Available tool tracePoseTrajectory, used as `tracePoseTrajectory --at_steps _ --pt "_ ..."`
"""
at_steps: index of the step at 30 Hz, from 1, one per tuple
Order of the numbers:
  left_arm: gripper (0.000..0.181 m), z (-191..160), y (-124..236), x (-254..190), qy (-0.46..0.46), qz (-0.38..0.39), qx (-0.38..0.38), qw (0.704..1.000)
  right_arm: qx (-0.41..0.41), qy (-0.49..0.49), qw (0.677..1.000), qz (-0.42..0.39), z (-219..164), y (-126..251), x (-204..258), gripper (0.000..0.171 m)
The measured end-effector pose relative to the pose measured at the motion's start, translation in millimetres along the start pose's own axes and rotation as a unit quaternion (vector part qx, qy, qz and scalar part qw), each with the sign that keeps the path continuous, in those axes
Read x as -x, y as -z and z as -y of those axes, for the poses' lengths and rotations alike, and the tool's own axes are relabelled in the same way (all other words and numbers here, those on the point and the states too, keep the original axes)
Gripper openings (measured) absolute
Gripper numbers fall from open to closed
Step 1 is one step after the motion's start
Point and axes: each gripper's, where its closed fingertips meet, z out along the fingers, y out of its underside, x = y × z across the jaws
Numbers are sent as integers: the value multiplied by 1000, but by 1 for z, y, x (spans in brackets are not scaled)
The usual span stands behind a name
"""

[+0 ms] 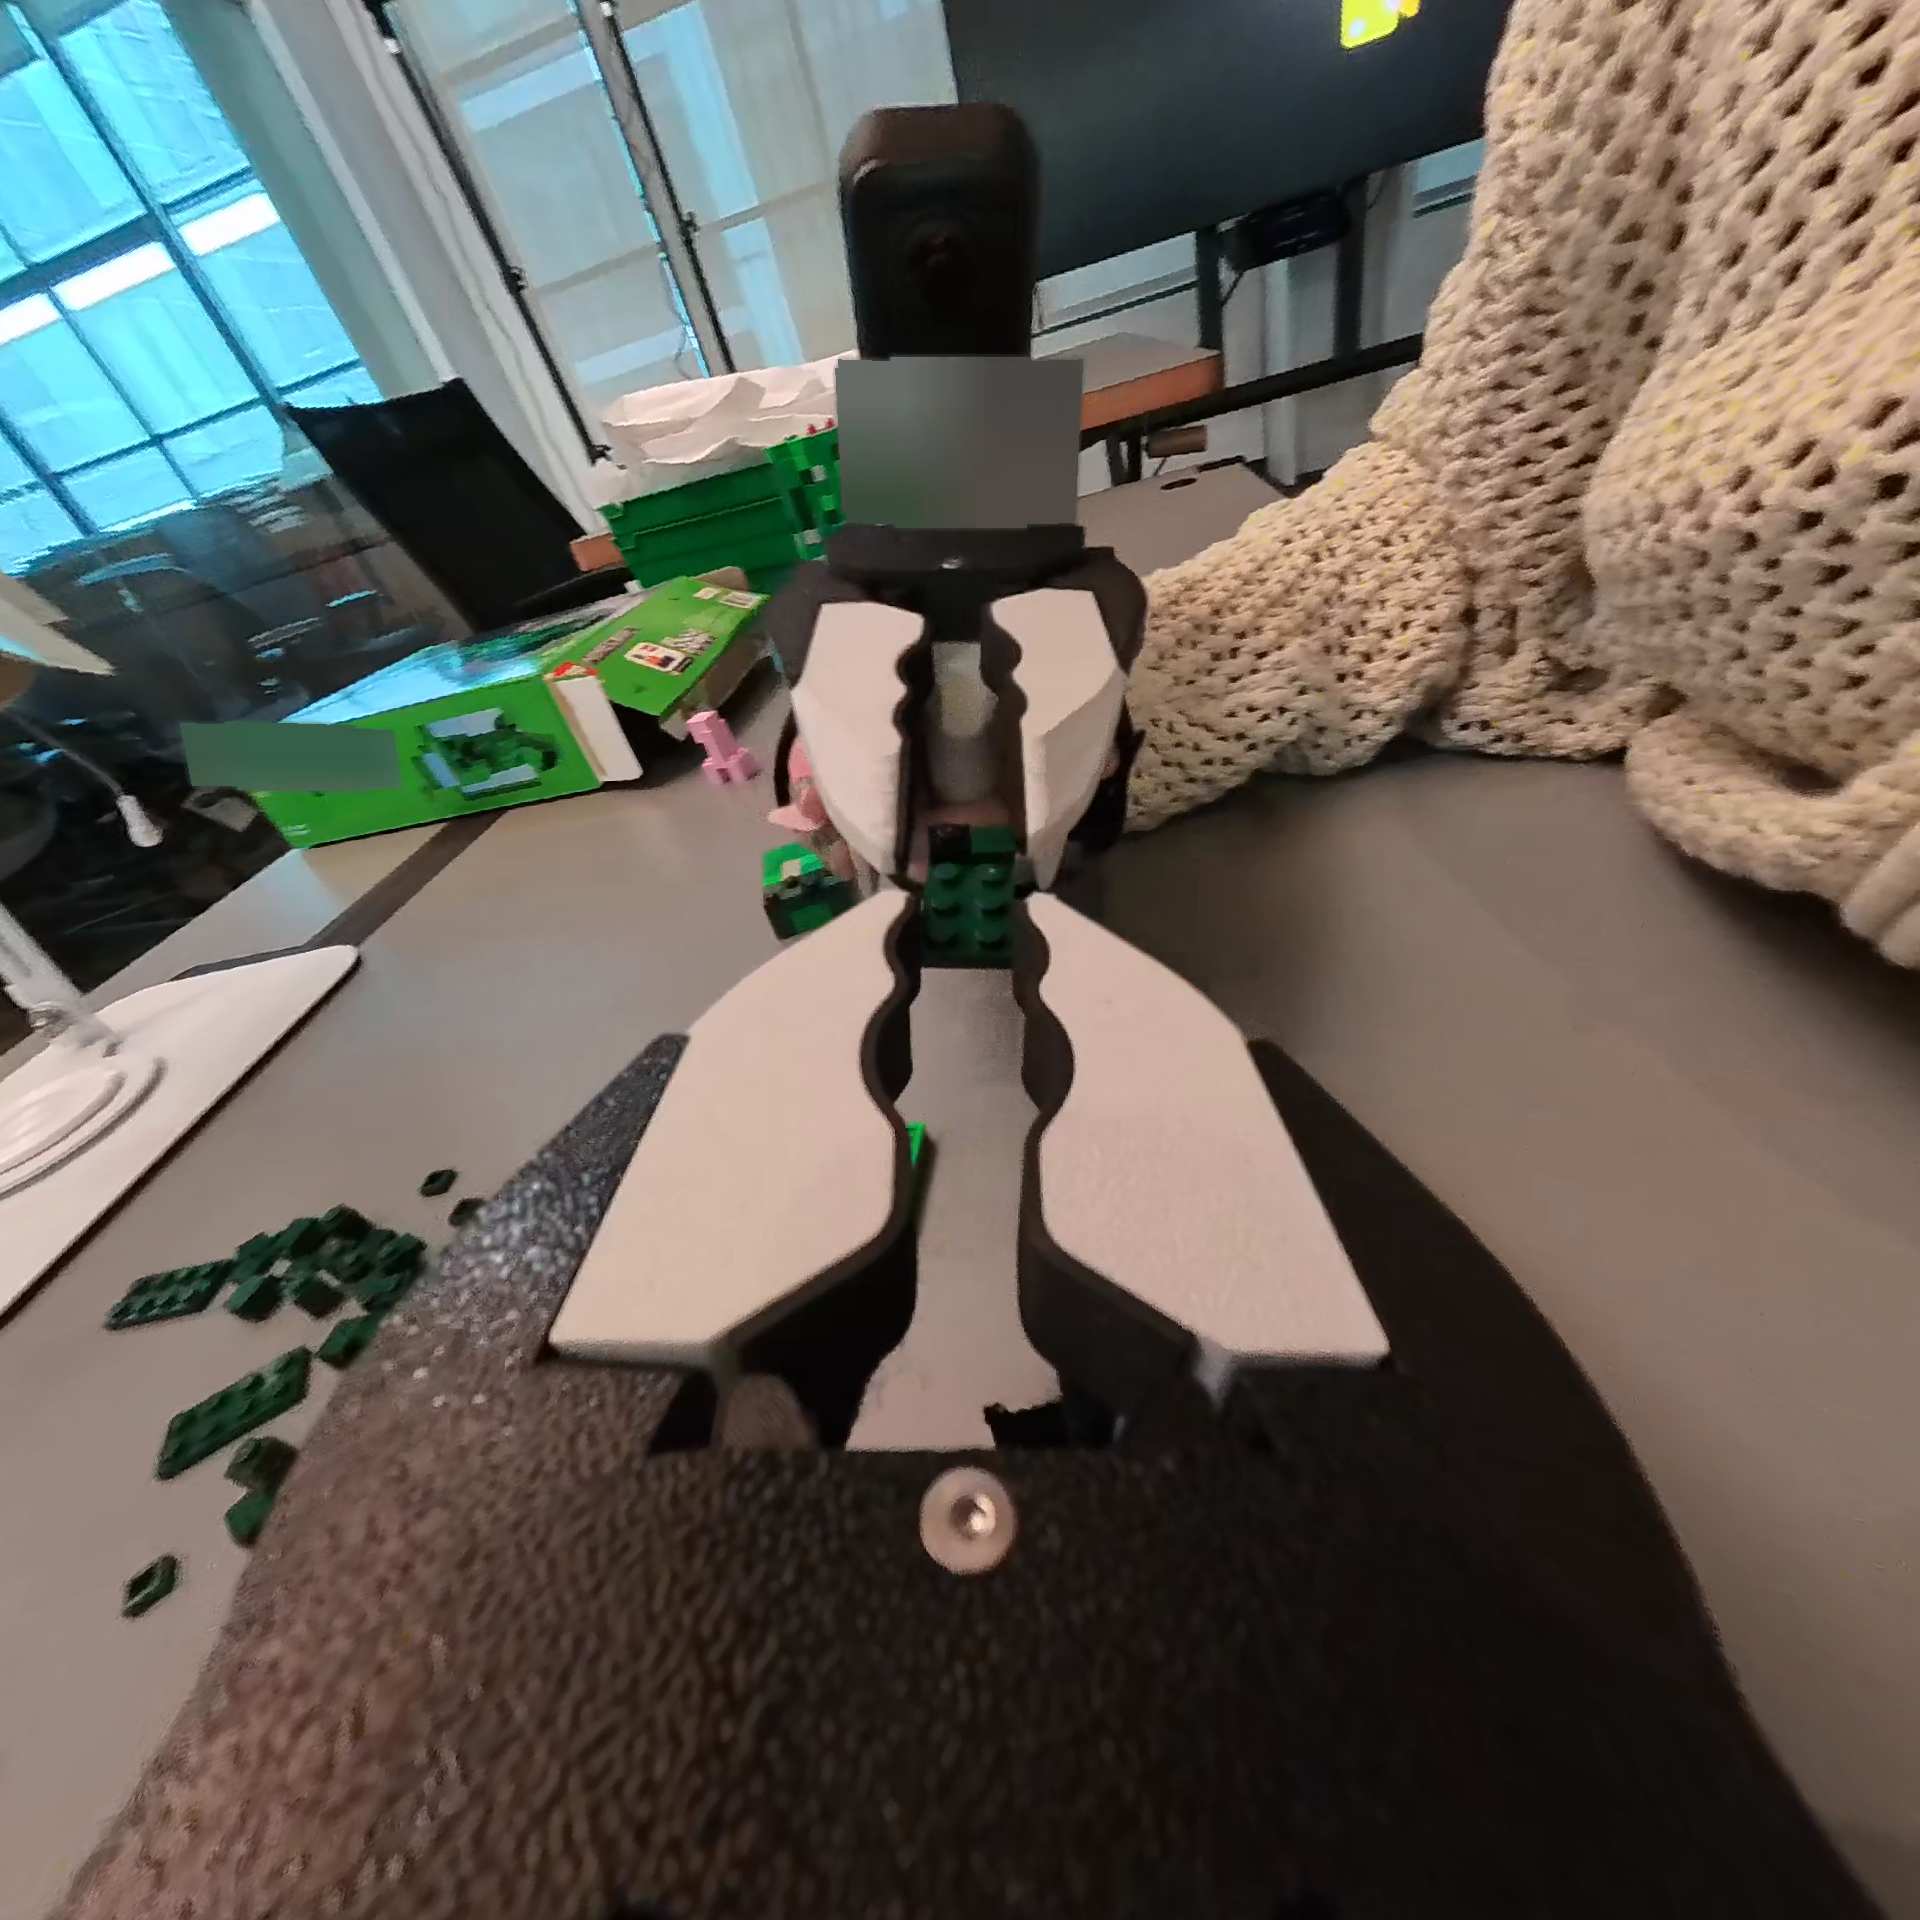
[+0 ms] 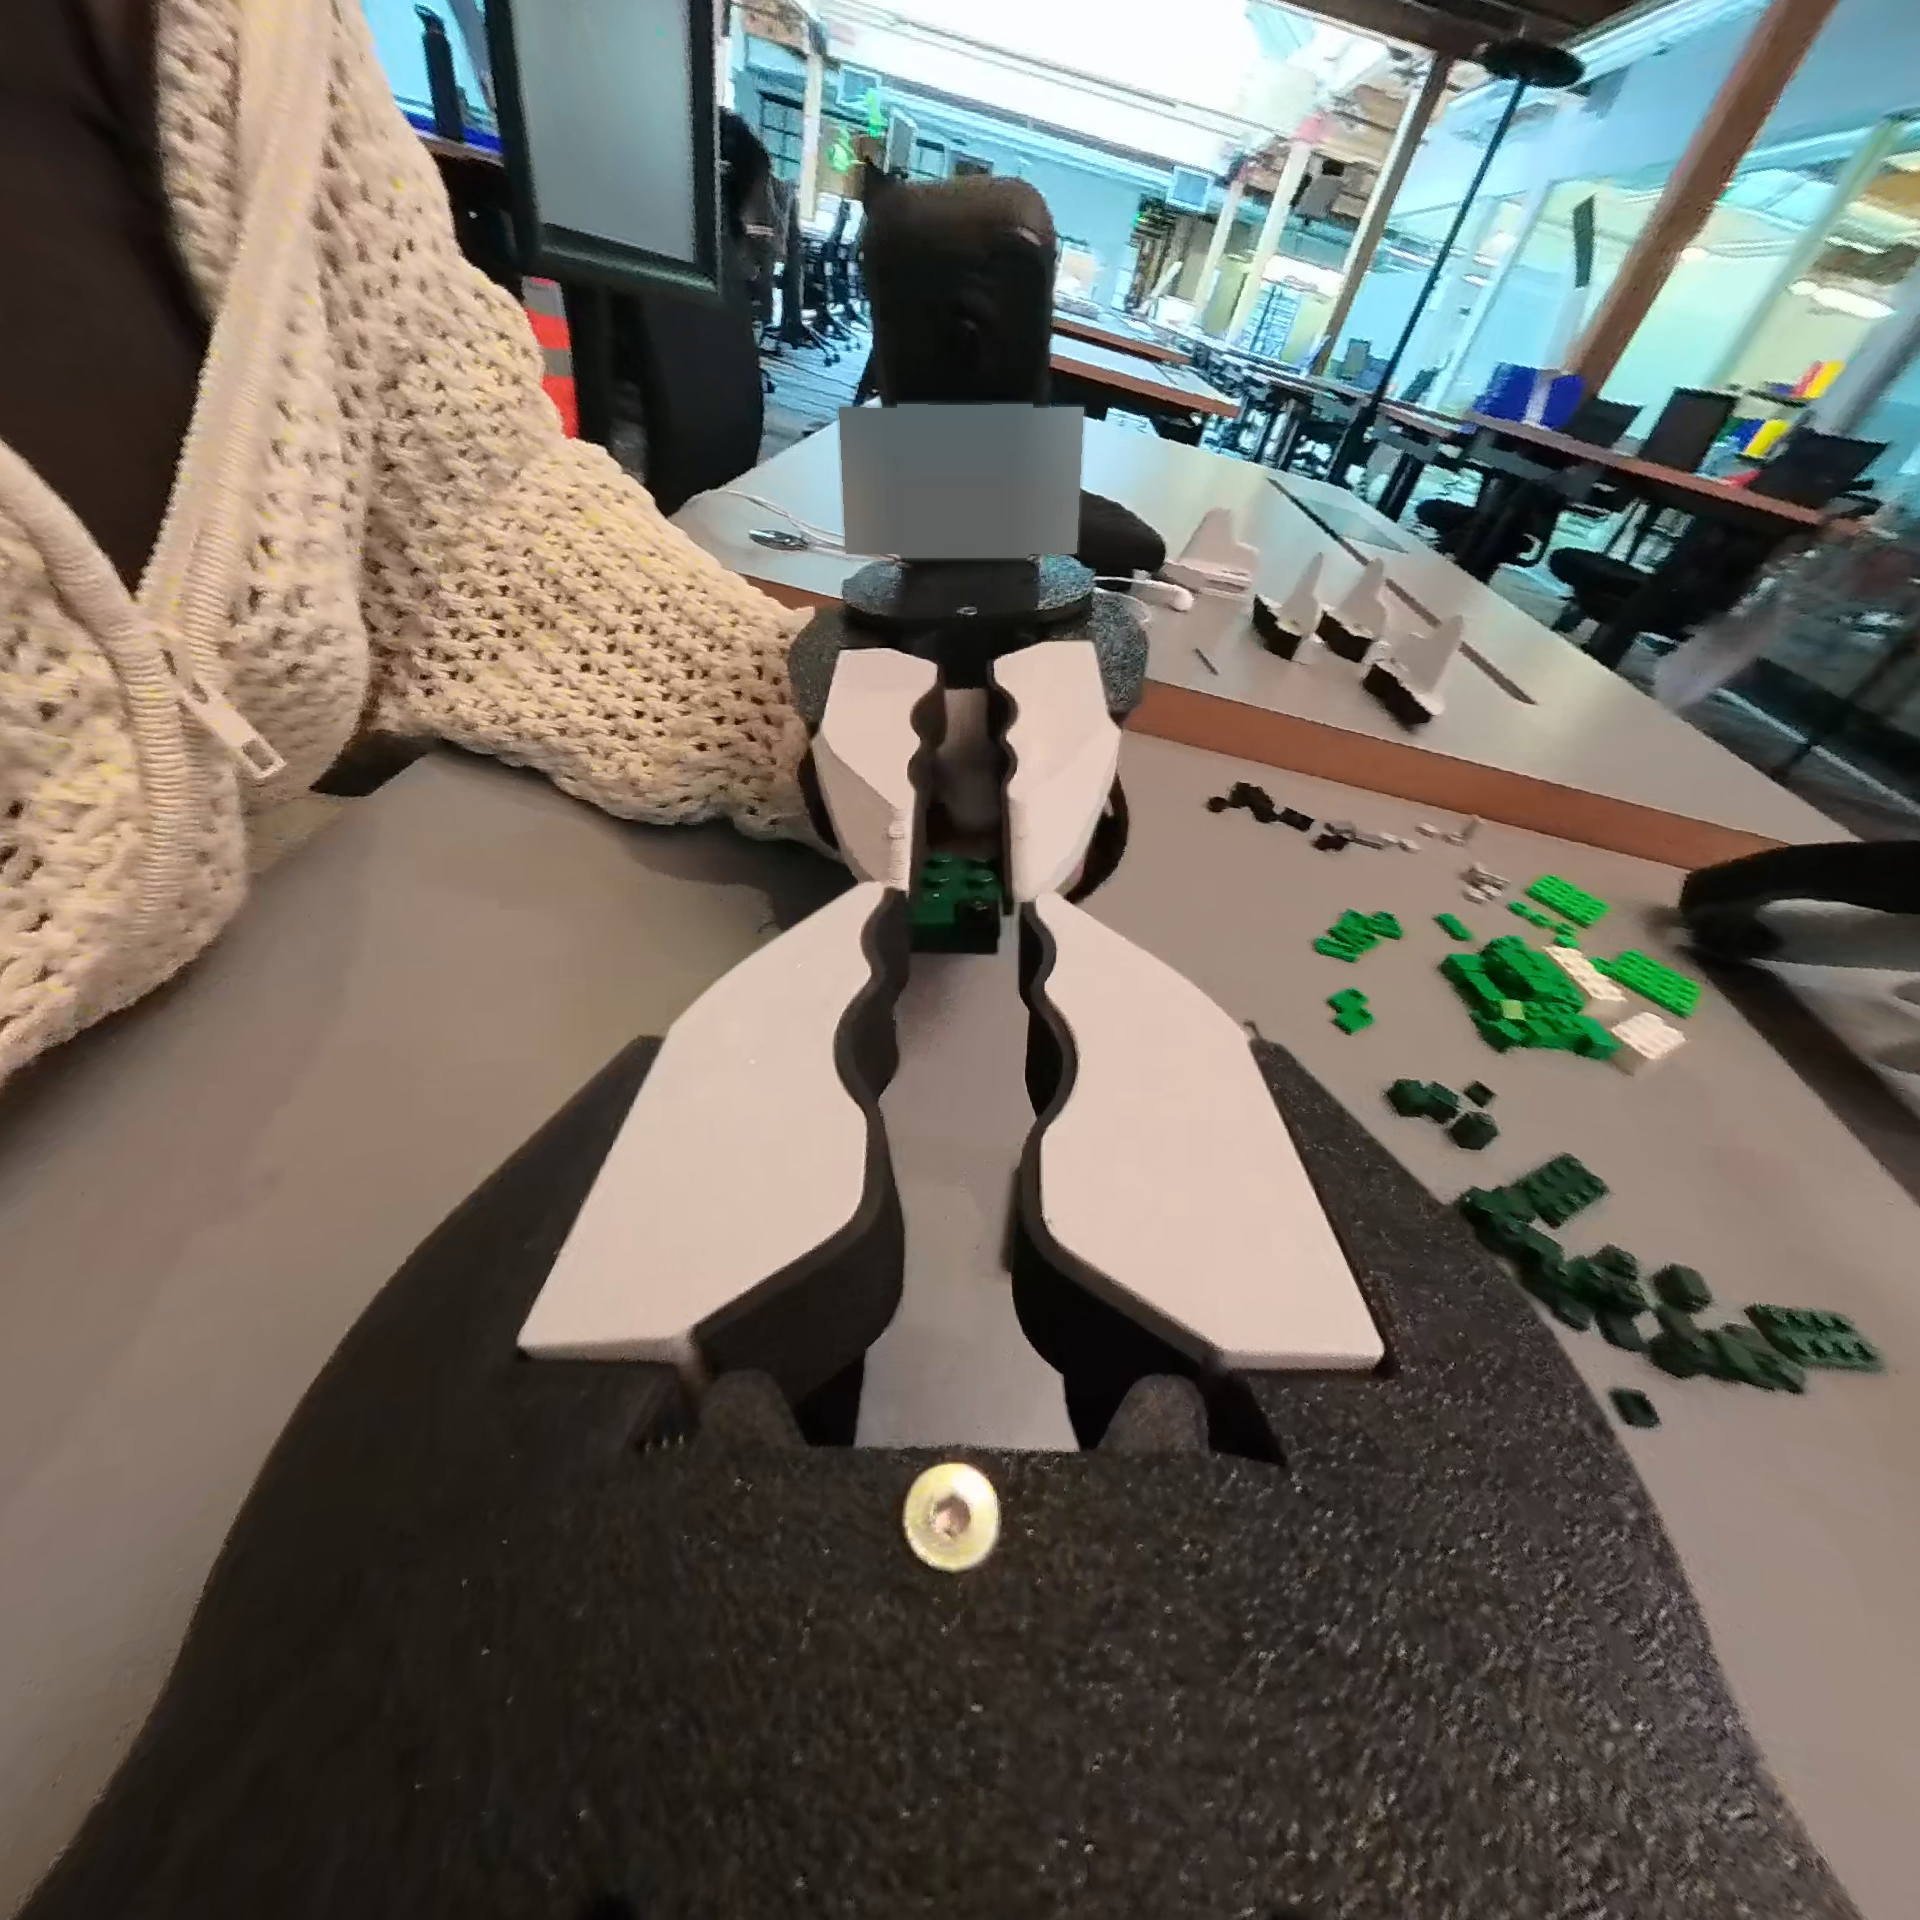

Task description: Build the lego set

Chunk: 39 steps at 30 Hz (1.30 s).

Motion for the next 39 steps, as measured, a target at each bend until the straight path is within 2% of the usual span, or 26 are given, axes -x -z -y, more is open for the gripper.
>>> tracePoseTrajectory --at_steps 11,23,34,36,39 --pt "16 0 -1 -5 -1 -10 -1 1000 12 -16 1000 23 -2 0 5 16" --pt "17 3 3 5 -8 32 -8 999 14 13 999 -33 1 -3 -6 16" --pt "17 2 4 7 -9 40 -7 999 4 37 998 -51 3 -4 -8 17" --pt "16 3 3 7 -14 44 -8 999 -14 58 996 -71 6 -2 -11 17" --pt "16 -2 6 13 -20 60 8 998 -45 61 992 -103 15 6 -20 30"
